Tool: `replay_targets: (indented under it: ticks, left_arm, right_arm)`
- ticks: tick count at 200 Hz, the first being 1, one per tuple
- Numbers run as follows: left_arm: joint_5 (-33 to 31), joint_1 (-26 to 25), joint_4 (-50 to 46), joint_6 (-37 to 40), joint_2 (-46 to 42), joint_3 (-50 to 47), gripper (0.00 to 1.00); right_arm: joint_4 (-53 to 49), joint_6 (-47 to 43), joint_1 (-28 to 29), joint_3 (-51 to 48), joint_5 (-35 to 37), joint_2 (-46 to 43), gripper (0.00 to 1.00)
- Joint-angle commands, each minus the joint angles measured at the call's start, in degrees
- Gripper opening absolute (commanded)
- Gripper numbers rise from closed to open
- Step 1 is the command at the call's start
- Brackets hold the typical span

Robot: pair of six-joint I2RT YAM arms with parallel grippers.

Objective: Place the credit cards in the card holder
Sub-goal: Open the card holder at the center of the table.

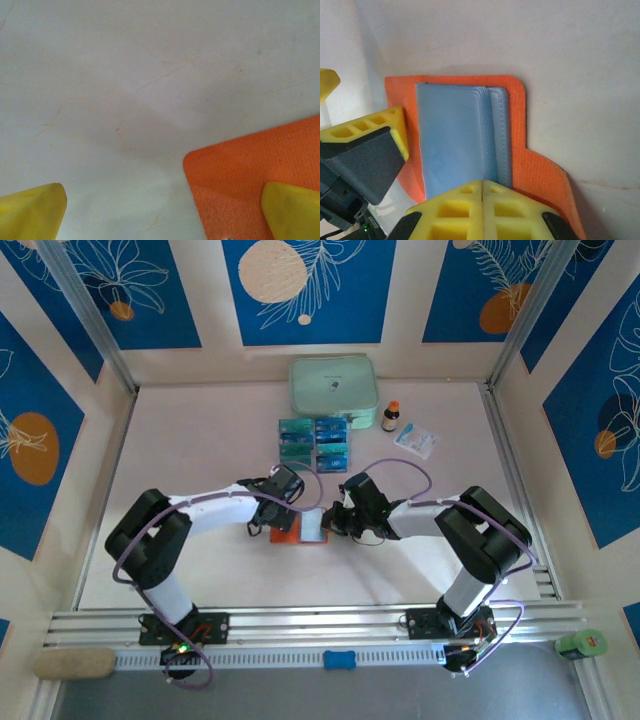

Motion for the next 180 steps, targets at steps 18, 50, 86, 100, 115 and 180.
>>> replay_targets:
  ticks: [18, 50, 86, 100, 115, 180]
  left_arm:
    - [1.26, 0.45, -2.3, -1.25, -3.76, -0.96, 1.0]
    - [2.65, 0.43, -2.17, -1.97, -6.18, -0.49, 1.0]
    - [2.39, 0.43, -2.09, -2.5, -7.64, -0.9, 1.0]
    - [2.25, 0.52, -2.07, -2.61, -8.22, -1.13, 1.0]
    - [1.99, 0.61, -2.17, -2.62, -8.72, -1.26, 1.0]
    - [2.29, 2.87, -1.91, -3.23, -10.94, -2.75, 1.0]
  right_arm:
    - [-5.35, -2.29, 0.33, 2.32, -0.05, -4.64, 0.0]
    - [-8.68, -4.66, 1.19, 6.26, -0.9, -5.97, 0.0]
    - [-9.41, -5.68, 2.77, 10.18, -2.17, -3.71, 0.0]
    - [-9.22, -5.6, 3.33, 11.54, -2.39, -2.17, 0.0]
    - [-8.68, -5.46, 3.91, 12.62, -2.72, -0.45, 0.0]
    - [-5.07, -3.54, 5.89, 15.98, -4.41, 6.62, 0.0]
